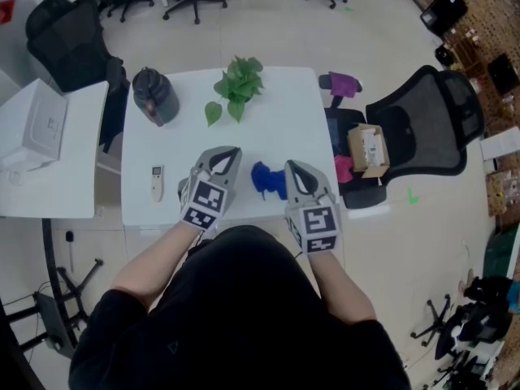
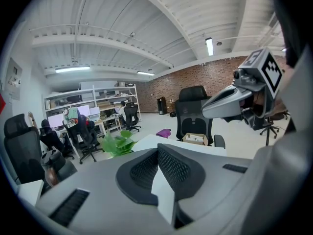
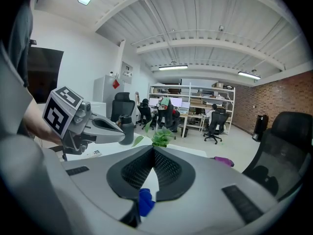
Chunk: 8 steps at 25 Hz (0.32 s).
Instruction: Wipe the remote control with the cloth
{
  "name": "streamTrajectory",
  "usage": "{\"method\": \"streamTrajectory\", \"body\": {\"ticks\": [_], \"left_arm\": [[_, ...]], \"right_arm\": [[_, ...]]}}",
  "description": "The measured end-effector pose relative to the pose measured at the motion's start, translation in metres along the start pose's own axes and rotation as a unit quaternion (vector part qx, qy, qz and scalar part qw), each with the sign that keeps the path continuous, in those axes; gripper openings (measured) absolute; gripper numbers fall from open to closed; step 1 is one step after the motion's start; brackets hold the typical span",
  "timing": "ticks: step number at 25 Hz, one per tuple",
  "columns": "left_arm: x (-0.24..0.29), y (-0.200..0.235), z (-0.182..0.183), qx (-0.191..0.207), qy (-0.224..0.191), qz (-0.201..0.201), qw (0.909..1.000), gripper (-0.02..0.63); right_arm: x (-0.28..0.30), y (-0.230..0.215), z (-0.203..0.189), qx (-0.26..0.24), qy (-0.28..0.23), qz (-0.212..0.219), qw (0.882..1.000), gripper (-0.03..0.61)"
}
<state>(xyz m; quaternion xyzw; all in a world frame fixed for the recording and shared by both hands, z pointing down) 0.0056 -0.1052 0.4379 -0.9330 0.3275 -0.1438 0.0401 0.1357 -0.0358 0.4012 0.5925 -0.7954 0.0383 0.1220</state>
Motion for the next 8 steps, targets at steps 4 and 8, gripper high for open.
{"method": "streamTrajectory", "body": {"ticks": [4,8], "left_arm": [[-0.0008,0.0011,0.0003,0.000,0.000,0.002,1.0000,0.000],[-0.0020,0.0024,-0.0010,0.000,0.000,0.004,1.0000,0.000]], "right_arm": [[0.0002,0.0001,0.0016,-0.002,0.000,0.000,1.000,0.008],[0.0012,0.0013,0.0011,-0.003,0.000,-0.001,1.000,0.008]]}}
Point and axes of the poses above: the fingertips, and each gripper's own axes: x forward along the fingers, y to its left, z out of its top, the point moved 4 cm from there along -x, backward along the fingers, and after that the axes turned 7 degrees about -y, right-handed, at the moved point
